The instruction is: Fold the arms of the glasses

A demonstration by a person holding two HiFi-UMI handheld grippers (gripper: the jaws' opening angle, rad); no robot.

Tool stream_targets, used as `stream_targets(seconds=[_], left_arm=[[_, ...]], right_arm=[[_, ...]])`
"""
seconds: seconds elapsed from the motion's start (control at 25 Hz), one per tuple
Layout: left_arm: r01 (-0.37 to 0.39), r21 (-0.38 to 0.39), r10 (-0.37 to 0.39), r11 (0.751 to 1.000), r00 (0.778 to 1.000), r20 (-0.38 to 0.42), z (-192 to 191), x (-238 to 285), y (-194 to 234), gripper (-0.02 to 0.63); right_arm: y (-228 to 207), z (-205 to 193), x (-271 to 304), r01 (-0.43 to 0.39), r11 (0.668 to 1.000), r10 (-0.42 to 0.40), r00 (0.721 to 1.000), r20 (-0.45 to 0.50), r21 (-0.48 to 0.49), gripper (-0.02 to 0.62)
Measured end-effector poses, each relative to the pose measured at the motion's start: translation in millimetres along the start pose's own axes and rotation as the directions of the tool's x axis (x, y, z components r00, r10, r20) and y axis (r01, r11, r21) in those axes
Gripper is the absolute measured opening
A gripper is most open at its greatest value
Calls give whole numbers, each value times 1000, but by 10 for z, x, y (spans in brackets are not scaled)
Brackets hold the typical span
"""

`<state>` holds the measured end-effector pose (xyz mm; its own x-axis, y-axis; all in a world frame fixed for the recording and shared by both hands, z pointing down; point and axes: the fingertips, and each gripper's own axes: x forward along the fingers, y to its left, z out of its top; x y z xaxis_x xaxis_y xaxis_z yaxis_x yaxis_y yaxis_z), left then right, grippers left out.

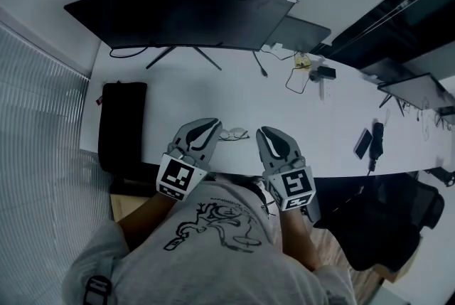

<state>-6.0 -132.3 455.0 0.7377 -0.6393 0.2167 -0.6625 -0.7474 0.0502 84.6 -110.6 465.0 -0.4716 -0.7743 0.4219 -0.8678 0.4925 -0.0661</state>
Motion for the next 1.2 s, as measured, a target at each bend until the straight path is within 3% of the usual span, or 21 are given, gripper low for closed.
stream_targets(seconds=[0.28, 0.44, 0.64, 0.8, 1.2], left_arm=[[5, -31, -3, 1000, 998, 69, 409, -141, -47, 35], [11, -8, -10, 1000, 988, 155, 707, -203, -71, 32], [5, -46, 4, 999, 982, 187, 897, -277, -71, 31], [12, -36, -5, 999, 982, 186, 970, -293, -79, 31], [15, -36, -8, 999, 986, 169, 948, -278, -55, 31]], right_arm=[[124, 564, -168, -21, 999, 25, 987, 156, -28, 38], [195, 758, -274, -28, 999, 32, 985, 172, -25, 37], [263, 877, -377, -36, 999, 41, 986, 159, -40, 37], [293, 1102, -395, -37, 999, 46, 970, 237, -38, 35], [278, 989, -404, -43, 997, 53, 985, 165, -61, 35]])
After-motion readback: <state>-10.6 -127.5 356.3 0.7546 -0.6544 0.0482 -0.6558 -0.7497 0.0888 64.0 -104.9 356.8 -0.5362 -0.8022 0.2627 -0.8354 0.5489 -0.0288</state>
